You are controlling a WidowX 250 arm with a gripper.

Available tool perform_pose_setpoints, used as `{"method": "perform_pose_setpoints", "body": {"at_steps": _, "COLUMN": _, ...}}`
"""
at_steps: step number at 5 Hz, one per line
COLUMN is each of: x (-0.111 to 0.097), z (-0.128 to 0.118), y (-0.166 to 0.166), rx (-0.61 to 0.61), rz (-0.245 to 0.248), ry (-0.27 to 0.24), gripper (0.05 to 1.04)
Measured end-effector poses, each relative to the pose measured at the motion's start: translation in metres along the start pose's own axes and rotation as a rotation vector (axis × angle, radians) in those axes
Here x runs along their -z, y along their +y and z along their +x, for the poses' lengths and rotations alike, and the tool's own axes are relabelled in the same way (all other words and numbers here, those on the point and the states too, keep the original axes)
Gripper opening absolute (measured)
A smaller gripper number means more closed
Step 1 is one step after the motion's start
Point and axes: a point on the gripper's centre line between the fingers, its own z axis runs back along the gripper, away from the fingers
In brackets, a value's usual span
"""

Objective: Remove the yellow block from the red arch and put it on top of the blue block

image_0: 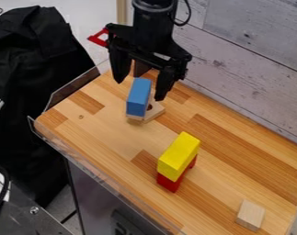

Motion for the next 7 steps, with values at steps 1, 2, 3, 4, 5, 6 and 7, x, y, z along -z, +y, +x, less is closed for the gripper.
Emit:
{"method": "perform_pose_setpoints", "body": {"at_steps": 1, "x": 0.007, "z": -0.004, "y": -0.001, "rx": 0.002, "rz": 0.001, "ry": 0.028, "gripper": 0.999}}
{"method": "perform_pose_setpoints", "body": {"at_steps": 2, "x": 0.007, "z": -0.006, "y": -0.015, "rx": 0.091, "rz": -0.056, "ry": 0.04, "gripper": 1.0}}
{"method": "perform_pose_setpoints", "body": {"at_steps": 3, "x": 0.005, "z": -0.008, "y": -0.039, "rx": 0.183, "rz": -0.142, "ry": 0.027, "gripper": 1.0}}
{"method": "perform_pose_setpoints", "body": {"at_steps": 4, "x": 0.006, "z": -0.019, "y": -0.066, "rx": 0.25, "rz": -0.208, "ry": 0.049, "gripper": 1.0}}
{"method": "perform_pose_setpoints", "body": {"at_steps": 5, "x": 0.022, "z": -0.029, "y": -0.07, "rx": 0.264, "rz": -0.217, "ry": 0.097, "gripper": 0.999}}
{"method": "perform_pose_setpoints", "body": {"at_steps": 6, "x": 0.038, "z": -0.03, "y": -0.068, "rx": 0.267, "rz": -0.195, "ry": 0.124, "gripper": 1.0}}
{"method": "perform_pose_setpoints", "body": {"at_steps": 7, "x": 0.048, "z": -0.03, "y": -0.063, "rx": 0.249, "rz": -0.16, "ry": 0.147, "gripper": 1.0}}
